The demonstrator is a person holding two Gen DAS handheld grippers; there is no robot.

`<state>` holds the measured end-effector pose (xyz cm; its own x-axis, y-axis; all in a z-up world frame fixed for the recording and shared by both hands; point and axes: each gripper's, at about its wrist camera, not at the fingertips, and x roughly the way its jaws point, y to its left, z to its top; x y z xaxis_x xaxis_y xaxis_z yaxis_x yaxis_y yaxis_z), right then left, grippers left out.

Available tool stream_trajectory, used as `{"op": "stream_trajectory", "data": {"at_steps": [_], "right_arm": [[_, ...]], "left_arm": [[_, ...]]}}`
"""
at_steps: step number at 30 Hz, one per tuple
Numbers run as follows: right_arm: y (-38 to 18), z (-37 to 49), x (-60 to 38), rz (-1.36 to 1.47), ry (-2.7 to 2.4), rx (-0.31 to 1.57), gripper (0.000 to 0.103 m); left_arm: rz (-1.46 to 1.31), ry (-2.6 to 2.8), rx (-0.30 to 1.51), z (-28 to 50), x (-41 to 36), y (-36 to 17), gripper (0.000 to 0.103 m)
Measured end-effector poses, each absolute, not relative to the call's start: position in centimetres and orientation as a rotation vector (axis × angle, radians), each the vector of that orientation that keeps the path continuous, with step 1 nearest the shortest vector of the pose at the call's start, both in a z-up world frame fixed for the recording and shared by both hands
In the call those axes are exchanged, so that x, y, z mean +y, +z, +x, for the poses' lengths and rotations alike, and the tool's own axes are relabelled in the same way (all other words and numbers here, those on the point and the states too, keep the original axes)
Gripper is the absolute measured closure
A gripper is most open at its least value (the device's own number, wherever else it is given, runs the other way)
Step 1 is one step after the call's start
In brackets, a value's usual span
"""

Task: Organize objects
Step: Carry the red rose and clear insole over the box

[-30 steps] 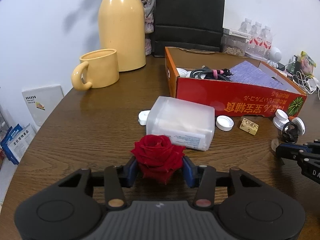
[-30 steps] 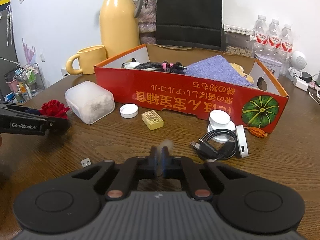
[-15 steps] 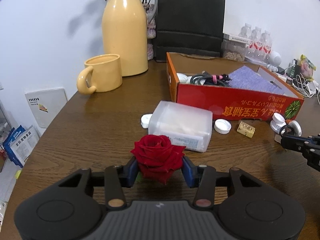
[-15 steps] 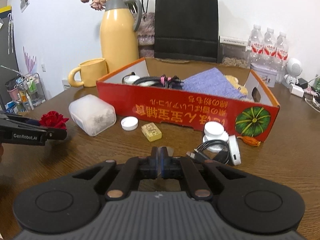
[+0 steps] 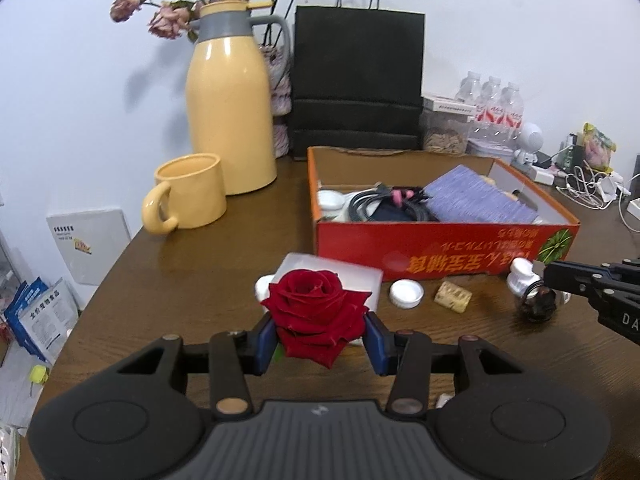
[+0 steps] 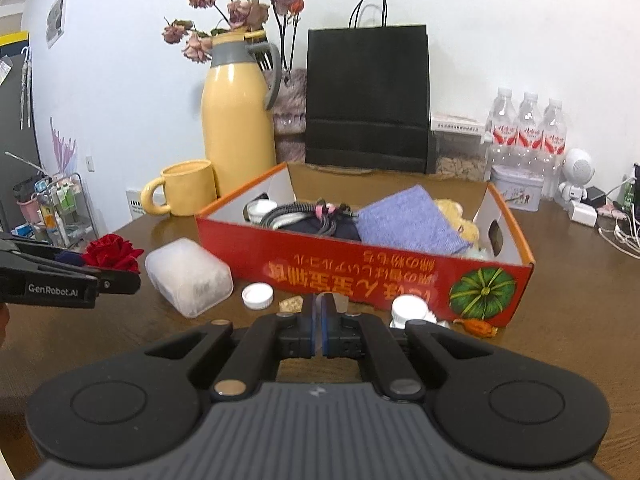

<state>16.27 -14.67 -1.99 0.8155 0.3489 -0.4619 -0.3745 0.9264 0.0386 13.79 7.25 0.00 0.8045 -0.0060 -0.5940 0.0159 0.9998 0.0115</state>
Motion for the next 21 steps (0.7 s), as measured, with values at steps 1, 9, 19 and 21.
{"op": "stream_trajectory", "data": {"at_steps": [1, 9, 19, 21], "right_arm": [[-1.8, 16.3, -14.7, -0.055, 0.387, 0.476, 0.1], [-0.2, 16.7, -15.3, -0.051, 0.395, 0.431, 0.1], [0.9, 18.4, -16.0, -0.05, 0.402, 0.388, 0.1], [0.9, 18.9, -16.1, -0.049, 0.402, 0.383, 0.1]], "left_arm": [[0.018, -0.016, 0.632, 13.8, 6.9, 0.2, 0.059], [0.024, -0.043, 0.607, 15.0, 4.4, 1.5, 0.059], [0.017, -0.059, 0.577, 17.5, 2.2, 2.9, 0.059], [0.016, -0.063, 0.571, 18.1, 1.7, 3.1, 0.059]]}}
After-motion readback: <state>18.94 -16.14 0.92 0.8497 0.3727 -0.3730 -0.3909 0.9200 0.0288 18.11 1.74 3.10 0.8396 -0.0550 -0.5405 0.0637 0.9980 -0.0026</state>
